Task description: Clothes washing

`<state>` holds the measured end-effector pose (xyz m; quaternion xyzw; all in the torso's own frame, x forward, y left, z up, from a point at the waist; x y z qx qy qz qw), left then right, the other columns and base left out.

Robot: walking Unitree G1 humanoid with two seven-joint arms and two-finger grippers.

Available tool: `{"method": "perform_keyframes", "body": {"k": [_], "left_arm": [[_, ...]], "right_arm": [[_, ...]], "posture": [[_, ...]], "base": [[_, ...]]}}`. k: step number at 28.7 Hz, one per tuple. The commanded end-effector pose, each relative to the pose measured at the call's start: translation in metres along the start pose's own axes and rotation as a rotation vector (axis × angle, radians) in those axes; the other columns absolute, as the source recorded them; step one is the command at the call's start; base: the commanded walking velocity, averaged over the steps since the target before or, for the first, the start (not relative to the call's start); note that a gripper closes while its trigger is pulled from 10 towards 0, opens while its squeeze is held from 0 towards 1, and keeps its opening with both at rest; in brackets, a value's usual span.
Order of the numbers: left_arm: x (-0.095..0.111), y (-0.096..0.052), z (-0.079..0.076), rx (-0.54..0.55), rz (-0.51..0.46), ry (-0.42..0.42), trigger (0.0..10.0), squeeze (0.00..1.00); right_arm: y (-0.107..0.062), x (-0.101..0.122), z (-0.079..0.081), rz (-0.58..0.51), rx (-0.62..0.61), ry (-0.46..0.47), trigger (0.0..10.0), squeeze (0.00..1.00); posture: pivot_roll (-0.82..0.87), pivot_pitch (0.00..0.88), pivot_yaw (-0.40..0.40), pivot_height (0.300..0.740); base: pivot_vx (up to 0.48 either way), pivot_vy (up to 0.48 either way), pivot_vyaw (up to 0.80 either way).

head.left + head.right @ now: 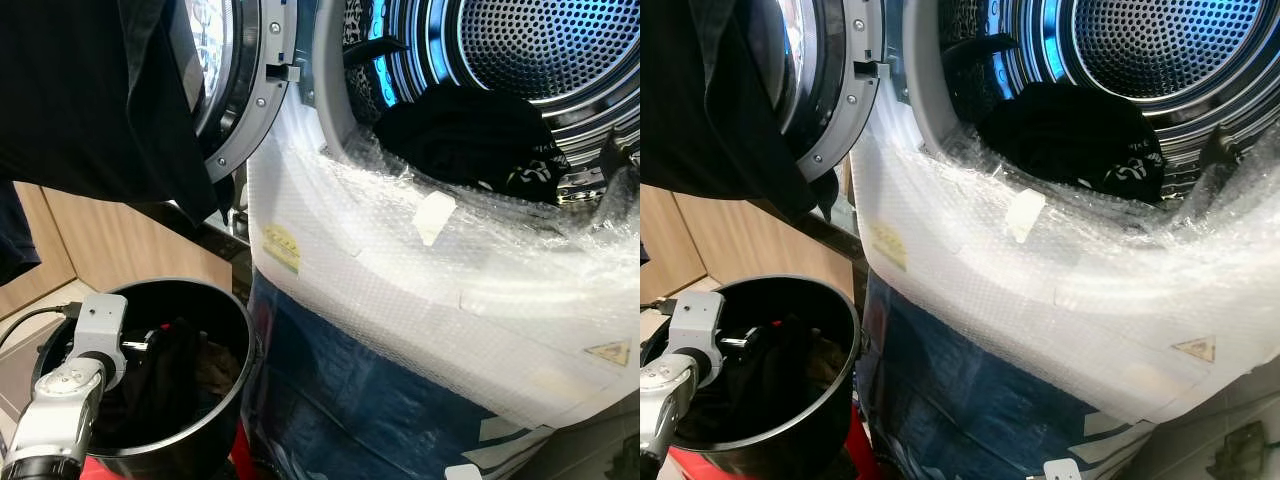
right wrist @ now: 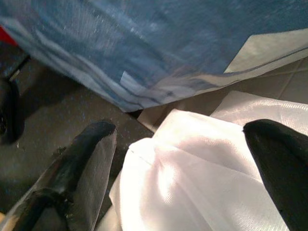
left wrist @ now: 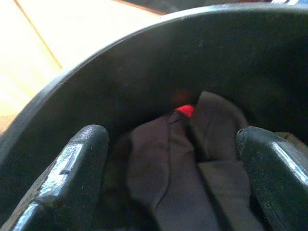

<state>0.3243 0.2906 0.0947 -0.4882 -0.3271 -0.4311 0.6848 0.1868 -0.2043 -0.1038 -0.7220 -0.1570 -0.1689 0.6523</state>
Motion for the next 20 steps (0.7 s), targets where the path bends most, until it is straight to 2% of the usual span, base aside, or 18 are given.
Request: {"method": "perform_keyframes", "body": {"k": [1, 6, 7, 11, 14, 17, 20], "left_arm": [[0.004, 0.005, -0.004, -0.033, 0.003, 0.03, 10.0, 1.0], [-0.011, 0.014, -0.013, -0.11, 0.079, 0.105, 10.0, 1.0], [-0.013, 0.015, -0.018, -0.152, 0.083, 0.137, 10.0, 1.0], [-0.012, 0.016, -0.028, -0.226, 0.067, 0.148, 10.0, 1.0], [-0.015, 0.019, -0.037, -0.276, 0.074, 0.229, 10.0, 1.0], [-0.013, 0.025, -0.041, -0.235, 0.077, 0.198, 10.0, 1.0], [-0.017, 0.027, -0.041, -0.21, 0.096, 0.214, 10.0, 1.0]], "right_arm": [[0.0, 0.001, -0.006, -0.006, -0.021, 0.039, 10.0, 0.0], [-0.001, 0.007, -0.013, -0.024, -0.037, 0.048, 10.0, 0.0], [-0.001, 0.009, -0.015, -0.029, -0.044, 0.04, 10.0, 0.0], [-0.001, 0.012, -0.019, -0.038, -0.049, 0.037, 10.0, 0.0], [-0.001, 0.01, -0.022, -0.036, -0.048, 0.029, 10.0, 0.0], [-0.002, 0.006, -0.027, -0.028, -0.047, -0.002, 10.0, 0.0], [-0.002, 0.004, -0.03, -0.025, -0.05, 0.001, 10.0, 0.0]], "posture": [[0.17, 0.002, -0.156, 0.74], [0.16, 0.007, -0.169, 0.74], [0.15, 0.012, -0.175, 0.74], [0.14, 0.021, -0.196, 0.74], [0.13, 0.032, -0.218, 0.74], [0.13, 0.051, -0.243, 0.74], [0.12, 0.063, -0.248, 0.74]], "base": [[0.0, 0.0, 0.0], [0.0, 0.0, 0.0], [0.0, 0.0, 0.0], [0.0, 0.0, 0.0], [0.0, 0.0, 0.0], [0.0, 0.0, 0.0], [0.0, 0.0, 0.0]]}}
Point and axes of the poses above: a point about 5 cm out from each wrist's last joint towards the gripper, its own y axis pointing out of the wrist towards the gripper, its own x axis along the axis of the wrist's last joint, z = x × y, the point moved 2 cm from there along y, pointing out of the wrist towards the gripper, and after that the axes turned 7 degrees about y, right-handed, at the moved point
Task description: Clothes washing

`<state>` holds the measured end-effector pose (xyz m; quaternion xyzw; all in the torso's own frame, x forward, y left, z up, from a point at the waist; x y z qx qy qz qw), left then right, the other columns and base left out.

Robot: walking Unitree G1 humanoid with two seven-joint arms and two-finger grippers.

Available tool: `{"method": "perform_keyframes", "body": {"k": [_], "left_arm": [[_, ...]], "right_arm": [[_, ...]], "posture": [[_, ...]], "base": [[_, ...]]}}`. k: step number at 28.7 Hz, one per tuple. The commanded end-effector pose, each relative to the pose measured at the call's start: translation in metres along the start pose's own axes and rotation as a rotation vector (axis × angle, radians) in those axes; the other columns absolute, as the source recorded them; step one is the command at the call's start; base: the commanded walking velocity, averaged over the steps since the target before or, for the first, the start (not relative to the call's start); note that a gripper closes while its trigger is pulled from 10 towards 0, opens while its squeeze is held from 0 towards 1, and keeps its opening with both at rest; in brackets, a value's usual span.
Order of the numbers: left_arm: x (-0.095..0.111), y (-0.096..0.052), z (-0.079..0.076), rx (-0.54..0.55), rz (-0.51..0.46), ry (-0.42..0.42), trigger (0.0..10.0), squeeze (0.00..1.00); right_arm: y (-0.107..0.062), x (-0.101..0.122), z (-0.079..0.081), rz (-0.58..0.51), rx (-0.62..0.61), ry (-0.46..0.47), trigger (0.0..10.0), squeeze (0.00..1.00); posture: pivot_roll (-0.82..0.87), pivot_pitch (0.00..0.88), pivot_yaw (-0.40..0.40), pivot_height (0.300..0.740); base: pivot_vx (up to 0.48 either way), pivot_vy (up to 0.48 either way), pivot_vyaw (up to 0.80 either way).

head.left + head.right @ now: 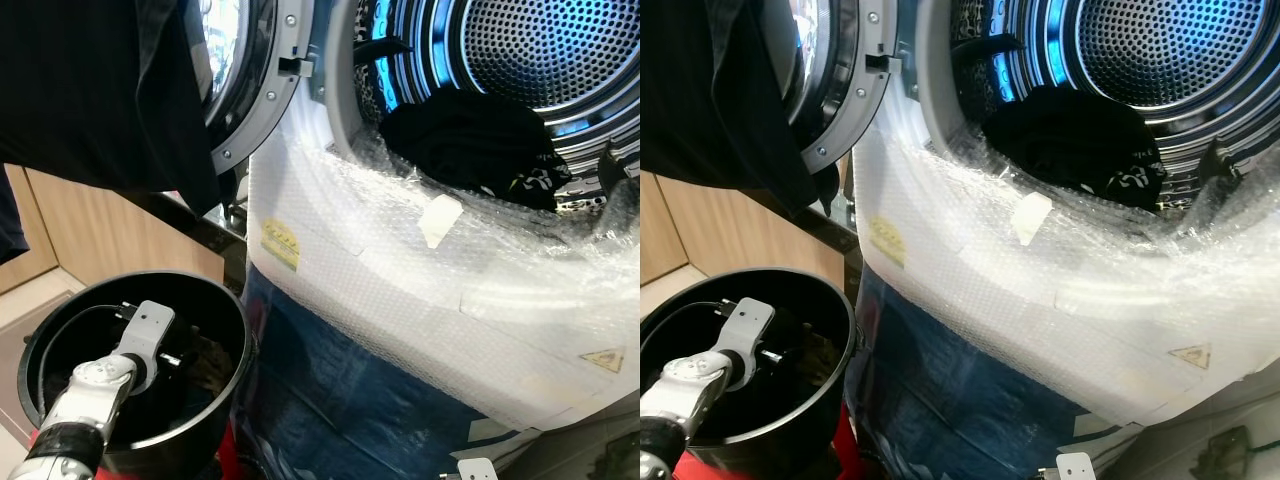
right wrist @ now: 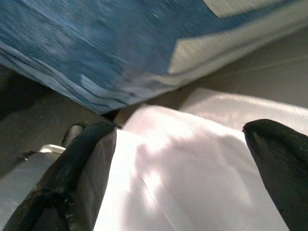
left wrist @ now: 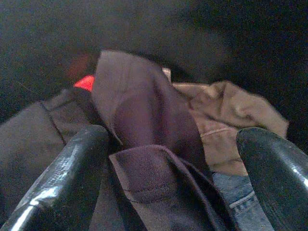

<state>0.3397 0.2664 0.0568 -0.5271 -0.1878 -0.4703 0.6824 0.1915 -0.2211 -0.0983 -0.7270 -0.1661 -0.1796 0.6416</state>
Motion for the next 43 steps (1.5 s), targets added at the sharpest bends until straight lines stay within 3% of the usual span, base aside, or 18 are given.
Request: {"method": "perform_keyframes", "body": {"k": [1, 8, 9, 10, 11, 15, 19, 26, 31, 34, 35, 36, 43], "left_arm": [[0.005, 0.004, -0.004, 0.016, -0.008, 0.021, 10.0, 1.0], [0.011, 0.01, -0.007, 0.066, 0.036, -0.004, 10.0, 1.0], [0.005, 0.011, -0.007, 0.078, 0.088, 0.059, 10.0, 0.19], [0.005, 0.011, -0.007, 0.078, 0.088, 0.059, 10.0, 0.19], [0.003, 0.012, -0.01, 0.075, 0.093, 0.049, 10.0, 0.0], [0.003, 0.016, -0.022, 0.061, 0.075, -0.112, 10.0, 0.0], [-0.01, 0.016, -0.031, 0.071, 0.128, -0.152, 10.0, 0.0], [-0.016, 0.016, -0.034, 0.078, 0.162, -0.193, 10.0, 0.0], [-0.022, 0.015, -0.03, 0.127, 0.185, -0.283, 10.0, 0.0], [-0.029, 0.013, -0.025, 0.138, 0.2, -0.288, 10.0, 0.0], [-0.03, 0.013, -0.025, 0.137, 0.2, -0.288, 6.9, 0.0], [-0.031, 0.012, -0.024, 0.139, 0.202, -0.282, 0.0, 0.0], [-0.037, 0.011, -0.025, 0.146, 0.215, -0.277, 0.0, 0.0]], "right_arm": [[-0.001, -0.004, -0.014, 0.007, -0.025, -0.002, 10.0, 0.0], [-0.003, -0.014, -0.021, 0.024, -0.033, -0.009, 10.0, 0.0], [-0.003, -0.015, -0.019, 0.029, -0.019, -0.037, 10.0, 0.0], [-0.003, -0.015, -0.019, 0.029, -0.019, -0.037, 10.0, 0.0], [-0.003, -0.014, -0.016, 0.026, -0.004, -0.049, 10.0, 0.0], [-0.002, -0.012, -0.013, 0.011, 0.019, -0.044, 10.0, 0.0], [-0.003, -0.017, -0.017, 0.019, 0.016, -0.068, 10.0, 0.0], [-0.004, -0.017, -0.019, 0.02, 0.017, -0.072, 10.0, 0.0], [-0.003, -0.013, -0.02, 0.014, 0.011, -0.06, 10.0, 0.0], [-0.003, -0.01, -0.019, 0.008, 0.017, -0.059, 10.0, 0.0], [-0.003, -0.01, -0.019, 0.007, 0.018, -0.059, 10.0, 0.0], [-0.003, -0.01, -0.019, 0.006, 0.018, -0.06, 10.0, 0.0], [-0.004, -0.019, -0.019, 0.04, 0.023, -0.055, 10.0, 0.0]], "posture": [[0.12, 0.072, -0.253, 0.74], [0.12, 0.117, -0.255, 0.74], [0.13, 0.127, -0.248, 0.74], [0.13, 0.127, -0.248, 0.74], [0.12, 0.126, -0.241, 0.74], [0.11, 0.118, -0.236, 0.74], [0.11, 0.096, -0.247, 0.74], [0.11, 0.061, -0.246, 0.74], [0.1, 0.069, -0.257, 0.74], [0.1, 0.067, -0.255, 0.74], [0.1, 0.072, -0.257, 0.74], [0.11, 0.067, -0.258, 0.74], [0.12, 0.06, -0.258, 0.74]], "base": [[0.0, 0.0, 0.0], [0.0, 0.0, 0.0], [0.0, 0.0, 0.0], [0.0, 0.0, 0.0], [0.0, 0.0, 0.0], [0.0, 0.0, 0.0], [0.0, 0.0, 0.0], [0.0, 0.0, 0.0], [0.0, 0.0, 0.0], [0.0, 0.0, 0.0], [0.0, 0.0, 0.0], [0.0, 0.0, 0.0], [0.0, 0.0, 0.0]]}}
Point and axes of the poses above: a point about 5 cm out from each wrist's last joint towards the gripper, its own y axis pointing out of the wrist towards the gripper, its own x axis along the axis of the wrist's last joint, z = x × y, the point moved 2 cm from there along y, pointing out of the wrist towards the gripper, and after that the axes turned 7 degrees about y, right-handed, at the moved point
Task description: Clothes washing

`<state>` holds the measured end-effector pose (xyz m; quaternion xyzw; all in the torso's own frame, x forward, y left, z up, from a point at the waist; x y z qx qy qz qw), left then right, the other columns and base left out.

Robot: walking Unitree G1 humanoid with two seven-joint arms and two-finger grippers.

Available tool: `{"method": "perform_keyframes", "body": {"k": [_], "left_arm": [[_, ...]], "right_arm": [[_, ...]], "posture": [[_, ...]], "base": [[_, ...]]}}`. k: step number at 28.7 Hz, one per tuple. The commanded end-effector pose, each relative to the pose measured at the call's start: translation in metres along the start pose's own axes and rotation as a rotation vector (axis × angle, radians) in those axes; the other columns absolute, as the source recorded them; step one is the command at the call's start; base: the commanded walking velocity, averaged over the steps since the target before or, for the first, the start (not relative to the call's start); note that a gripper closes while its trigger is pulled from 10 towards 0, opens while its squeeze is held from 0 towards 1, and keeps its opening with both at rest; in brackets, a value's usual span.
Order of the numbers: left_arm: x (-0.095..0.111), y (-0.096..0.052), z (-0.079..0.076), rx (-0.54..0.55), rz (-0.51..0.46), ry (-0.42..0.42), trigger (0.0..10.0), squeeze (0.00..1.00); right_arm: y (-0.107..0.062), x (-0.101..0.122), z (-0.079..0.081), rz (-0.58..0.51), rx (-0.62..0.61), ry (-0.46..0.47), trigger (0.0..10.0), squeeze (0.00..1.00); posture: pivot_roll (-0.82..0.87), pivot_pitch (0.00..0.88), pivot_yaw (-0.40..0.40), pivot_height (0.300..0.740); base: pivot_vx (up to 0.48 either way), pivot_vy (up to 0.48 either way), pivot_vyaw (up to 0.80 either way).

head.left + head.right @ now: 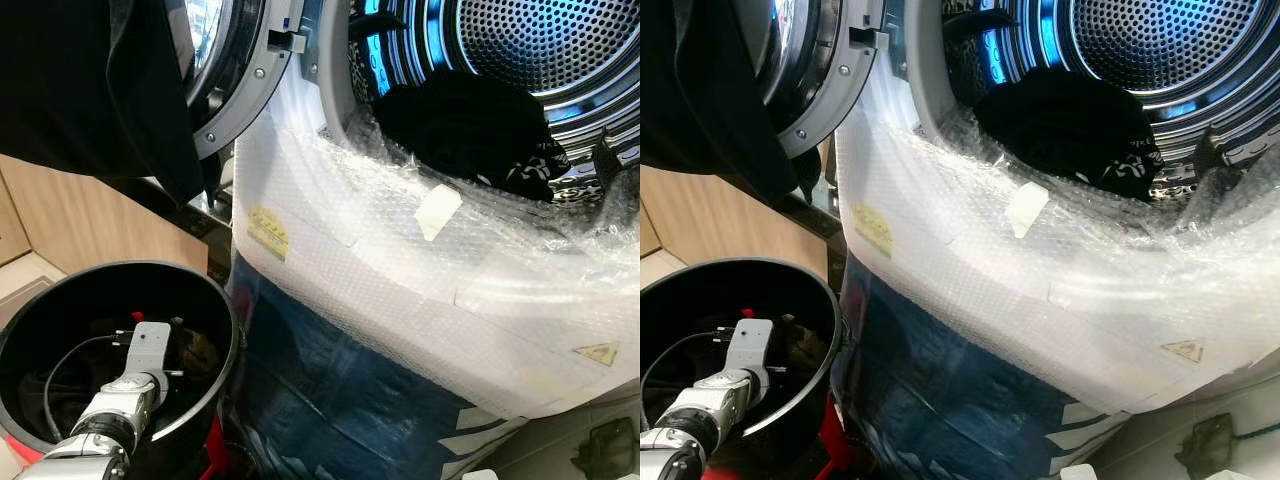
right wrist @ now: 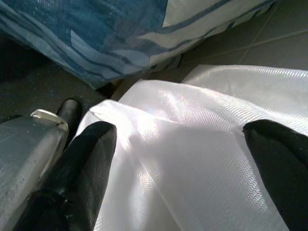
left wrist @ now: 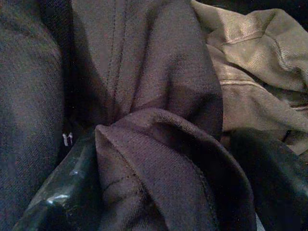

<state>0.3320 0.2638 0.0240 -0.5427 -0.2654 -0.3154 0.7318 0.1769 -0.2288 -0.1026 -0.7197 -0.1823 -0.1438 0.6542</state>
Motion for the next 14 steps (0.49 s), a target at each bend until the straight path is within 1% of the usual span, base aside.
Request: {"method": "perform_keyframes", "body": {"k": [1, 4, 10, 14], "left_arm": [[-0.012, 0.0, -0.006, -0.016, 0.038, -0.007, 0.0, 0.0], [-0.012, 0.0, -0.005, -0.014, 0.04, -0.007, 0.0, 0.0], [-0.008, 0.0, -0.005, -0.019, 0.028, -0.013, 0.0, 0.0], [-0.005, 0.0, 0.0, -0.004, 0.024, -0.018, 0.0, 0.0]], "right_arm": [[-0.002, -0.004, -0.011, 0.016, -0.02, 0.011, 10.0, 0.0], [-0.001, -0.001, -0.01, 0.006, -0.021, 0.024, 10.0, 0.0], [0.0, 0.005, -0.002, 0.003, 0.015, 0.011, 10.0, 0.0], [0.001, 0.008, 0.003, -0.003, 0.035, 0.017, 10.0, 0.0]], "posture": [[0.11, 0.061, -0.257, 0.74], [0.12, 0.056, -0.259, 0.74], [0.12, 0.048, -0.255, 0.74], [0.12, 0.039, -0.249, 0.74]], "base": [[0.0, 0.0, 0.0], [0.0, 0.0, 0.0], [0.0, 0.0, 0.0], [0.0, 0.0, 0.0]]}}
Point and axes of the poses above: a point about 5 cm out from each wrist's last joint towards the gripper, its own y axis pointing out of the wrist towards the gripper, its own x axis along the axis of the wrist's last joint, z = x × y, the point moved 2 cm from there along y, pointing out of the wrist towards the gripper, and after that the axes turned 7 degrees about y, right-handed, at the moved point
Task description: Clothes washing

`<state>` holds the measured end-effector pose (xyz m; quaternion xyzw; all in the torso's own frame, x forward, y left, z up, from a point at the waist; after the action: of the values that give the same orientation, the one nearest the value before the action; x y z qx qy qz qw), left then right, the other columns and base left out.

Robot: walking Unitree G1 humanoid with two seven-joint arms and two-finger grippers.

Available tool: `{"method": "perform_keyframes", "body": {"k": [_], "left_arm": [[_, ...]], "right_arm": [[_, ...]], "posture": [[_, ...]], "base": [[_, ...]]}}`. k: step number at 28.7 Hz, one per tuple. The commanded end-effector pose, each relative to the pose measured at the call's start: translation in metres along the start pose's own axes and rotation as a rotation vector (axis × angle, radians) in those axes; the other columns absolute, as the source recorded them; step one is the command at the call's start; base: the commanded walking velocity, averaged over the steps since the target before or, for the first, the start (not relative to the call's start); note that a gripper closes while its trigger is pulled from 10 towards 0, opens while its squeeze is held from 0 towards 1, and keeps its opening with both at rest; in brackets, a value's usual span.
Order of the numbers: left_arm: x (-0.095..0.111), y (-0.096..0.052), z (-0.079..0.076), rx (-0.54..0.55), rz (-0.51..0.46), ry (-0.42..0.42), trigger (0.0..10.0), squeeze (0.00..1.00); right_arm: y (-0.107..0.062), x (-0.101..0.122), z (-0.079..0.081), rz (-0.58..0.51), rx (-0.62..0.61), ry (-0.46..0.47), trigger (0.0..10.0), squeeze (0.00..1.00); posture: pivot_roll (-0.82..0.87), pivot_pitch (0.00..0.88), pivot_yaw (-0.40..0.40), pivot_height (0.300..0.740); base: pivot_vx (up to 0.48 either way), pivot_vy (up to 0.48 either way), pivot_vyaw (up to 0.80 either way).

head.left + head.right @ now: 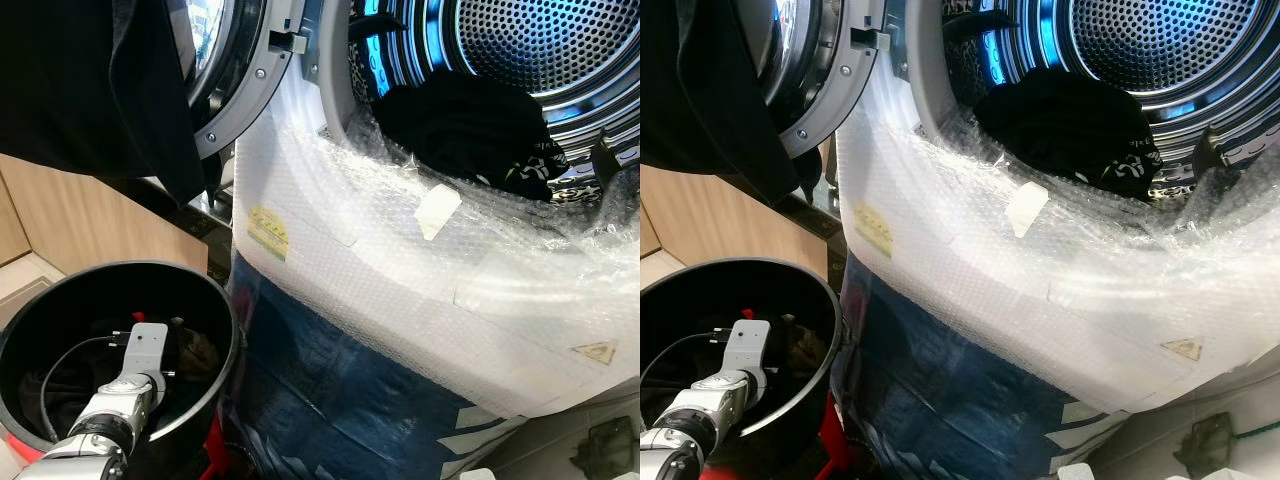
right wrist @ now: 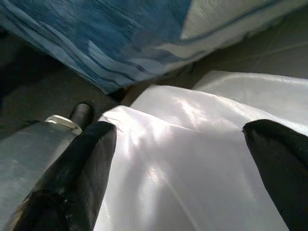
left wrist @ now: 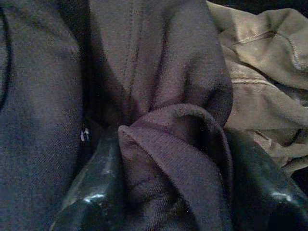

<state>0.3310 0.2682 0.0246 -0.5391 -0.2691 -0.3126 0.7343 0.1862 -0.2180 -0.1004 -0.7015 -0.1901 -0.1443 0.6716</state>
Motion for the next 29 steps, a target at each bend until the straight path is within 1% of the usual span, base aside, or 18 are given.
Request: {"method": "perform_keyframes", "body": {"k": [1, 2, 3, 6, 10, 15, 17, 18, 20, 22, 25, 28, 29], "left_arm": [[-0.004, 0.0, -0.004, -0.015, 0.023, -0.013, 0.0, 0.0], [-0.004, 0.0, -0.004, -0.015, 0.023, -0.013, 0.0, 0.0], [-0.003, 0.0, -0.003, -0.015, 0.021, -0.007, 0.0, 0.0], [-0.004, 0.0, -0.004, -0.013, 0.02, -0.005, 0.0, 0.0], [-0.002, 0.0, -0.001, 0.012, 0.011, -0.03, 0.0, 0.0], [-0.004, 0.0, 0.004, 0.055, 0.011, -0.066, 0.0, 0.0], [-0.005, -0.001, 0.01, 0.103, 0.009, -0.131, 0.0, 0.0], [-0.005, -0.001, 0.01, 0.103, 0.009, -0.131, 0.0, 0.0], [-0.006, -0.001, 0.015, 0.138, 0.006, -0.144, 0.0, 0.0], [-0.003, -0.002, 0.021, 0.181, -0.019, -0.178, 0.0, 0.0], [0.006, -0.003, 0.023, 0.2, -0.064, -0.143, 0.0, 0.0], [0.018, -0.003, 0.017, 0.179, -0.117, -0.114, 0.0, 0.0], [0.028, -0.005, 0.014, 0.169, -0.171, -0.107, 0.0, 0.0]], "right_arm": [[-0.001, -0.002, -0.006, 0.012, -0.012, 0.025, 10.0, 0.0], [-0.001, -0.002, -0.006, 0.012, -0.012, 0.025, 10.0, 0.0], [0.0, -0.001, 0.0, 0.012, 0.018, 0.063, 10.0, 0.0], [0.001, 0.005, 0.006, -0.004, 0.051, 0.094, 10.0, 0.0], [0.001, 0.008, 0.008, -0.009, 0.057, 0.119, 10.0, 0.0], [0.001, 0.009, 0.011, 0.0, 0.087, 0.133, 10.0, 0.0], [0.001, 0.008, 0.013, -0.001, 0.093, 0.144, 10.0, 0.0], [0.001, 0.008, 0.013, -0.001, 0.093, 0.144, 10.0, 0.0], [0.001, 0.008, 0.014, 0.0, 0.094, 0.148, 10.0, 0.0], [0.002, 0.006, 0.015, 0.003, 0.105, 0.155, 10.0, 0.0], [0.002, 0.005, 0.016, 0.009, 0.107, 0.16, 10.0, 0.0], [0.002, 0.006, 0.017, 0.008, 0.112, 0.16, 10.0, 0.0], [0.002, 0.008, 0.017, 0.006, 0.116, 0.161, 10.0, 0.0]], "posture": [[0.12, 0.039, -0.249, 0.74], [0.12, 0.039, -0.249, 0.74], [0.12, 0.036, -0.246, 0.74], [0.12, 0.035, -0.244, 0.74], [0.12, 0.04, -0.242, 0.74], [0.12, 0.045, -0.24, 0.74], [0.12, 0.05, -0.24, 0.74], [0.12, 0.05, -0.24, 0.74], [0.12, 0.047, -0.24, 0.74], [0.12, 0.056, -0.242, 0.74], [0.13, 0.057, -0.241, 0.74], [0.14, 0.059, -0.238, 0.74], [0.14, 0.056, -0.237, 0.74]], "base": [[0.0, 0.0, 0.0], [0.0, 0.0, 0.0], [0.0, 0.0, 0.0], [0.0, 0.0, 0.0], [0.0, 0.0, 0.0], [0.0, 0.0, 0.0], [0.0, 0.0, 0.0], [0.0, 0.0, 0.0], [0.0, 0.0, 0.0], [0.0, 0.0, 0.0], [0.0, 0.0, 0.0], [0.0, 0.0, 0.0], [0.0, 0.0, 0.0]]}}
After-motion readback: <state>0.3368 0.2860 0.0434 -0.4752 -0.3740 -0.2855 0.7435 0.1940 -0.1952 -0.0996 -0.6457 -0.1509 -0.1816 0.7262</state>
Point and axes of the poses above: a point about 5 cm out from each wrist's last joint towards the gripper, its own y axis pointing out of the wrist towards the gripper, its own x axis along the axis of the wrist's last joint, z = x × y, the point moved 2 cm from there along y, pointing out of the wrist towards the gripper, and after that the axes turned 7 degrees about y, right-handed, at the moved point
